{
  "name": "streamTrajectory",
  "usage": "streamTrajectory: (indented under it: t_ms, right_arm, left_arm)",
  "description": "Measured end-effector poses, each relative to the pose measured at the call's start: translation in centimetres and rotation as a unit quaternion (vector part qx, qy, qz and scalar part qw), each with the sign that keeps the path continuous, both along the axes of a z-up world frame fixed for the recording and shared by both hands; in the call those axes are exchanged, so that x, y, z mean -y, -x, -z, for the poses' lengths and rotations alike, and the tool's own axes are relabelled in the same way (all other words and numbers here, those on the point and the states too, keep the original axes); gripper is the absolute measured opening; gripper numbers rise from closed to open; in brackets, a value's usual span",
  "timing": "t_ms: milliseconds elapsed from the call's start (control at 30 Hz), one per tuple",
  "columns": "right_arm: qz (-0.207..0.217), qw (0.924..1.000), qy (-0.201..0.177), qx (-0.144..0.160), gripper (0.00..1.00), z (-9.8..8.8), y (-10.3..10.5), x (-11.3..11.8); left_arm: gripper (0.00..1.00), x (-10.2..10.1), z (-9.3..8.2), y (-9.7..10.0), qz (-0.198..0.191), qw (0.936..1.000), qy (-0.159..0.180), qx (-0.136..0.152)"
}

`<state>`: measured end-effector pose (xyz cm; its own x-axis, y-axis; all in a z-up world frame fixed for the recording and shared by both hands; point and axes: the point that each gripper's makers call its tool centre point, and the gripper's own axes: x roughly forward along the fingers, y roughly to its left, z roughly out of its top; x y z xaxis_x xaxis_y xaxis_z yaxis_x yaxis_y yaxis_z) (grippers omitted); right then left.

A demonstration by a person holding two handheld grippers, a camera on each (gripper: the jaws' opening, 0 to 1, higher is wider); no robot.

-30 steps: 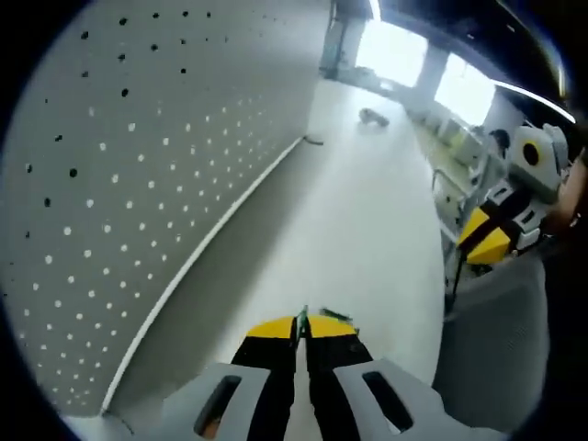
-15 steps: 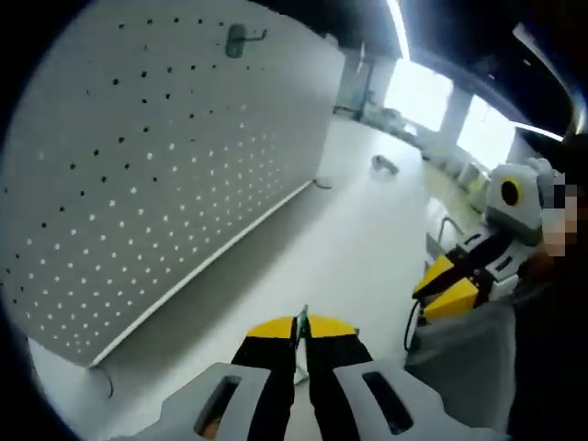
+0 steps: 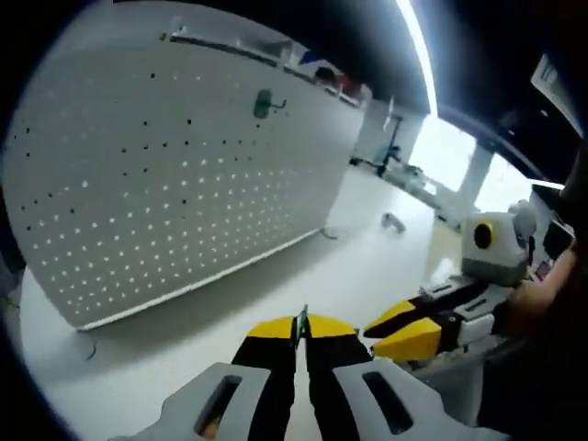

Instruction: Insert the hook assembly into the mounting plate slot until the hook locks in place.

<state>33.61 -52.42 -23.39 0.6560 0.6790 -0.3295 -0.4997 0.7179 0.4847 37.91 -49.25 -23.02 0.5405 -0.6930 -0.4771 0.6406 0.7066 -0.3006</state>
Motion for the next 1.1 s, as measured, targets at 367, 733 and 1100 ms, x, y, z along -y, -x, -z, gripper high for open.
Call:
streamTrajectory:
  t_ms: [367,733,1100]
  right_arm:
    - [0.008,0.9993,-0.036,0.001,0.08,-1.7,-1.0,-1.0]
    - [0.01,0.9983,-0.057,-0.004,0.06,-2.5,-1.6,-1.3]
    - [-0.002,0.9974,-0.073,0.0,0.01,-3.6,-1.5,-1.6]
  left_arm:
    - [0.02,0.8,-1.7,0.7,-0.042,0.9966,0.068,0.017]
    - [0.02,0.3,-2.6,1.1,-0.094,0.9874,0.127,0.013]
    - [0.02,0.1,-3.2,1.4,-0.117,0.9794,0.164,0.011]
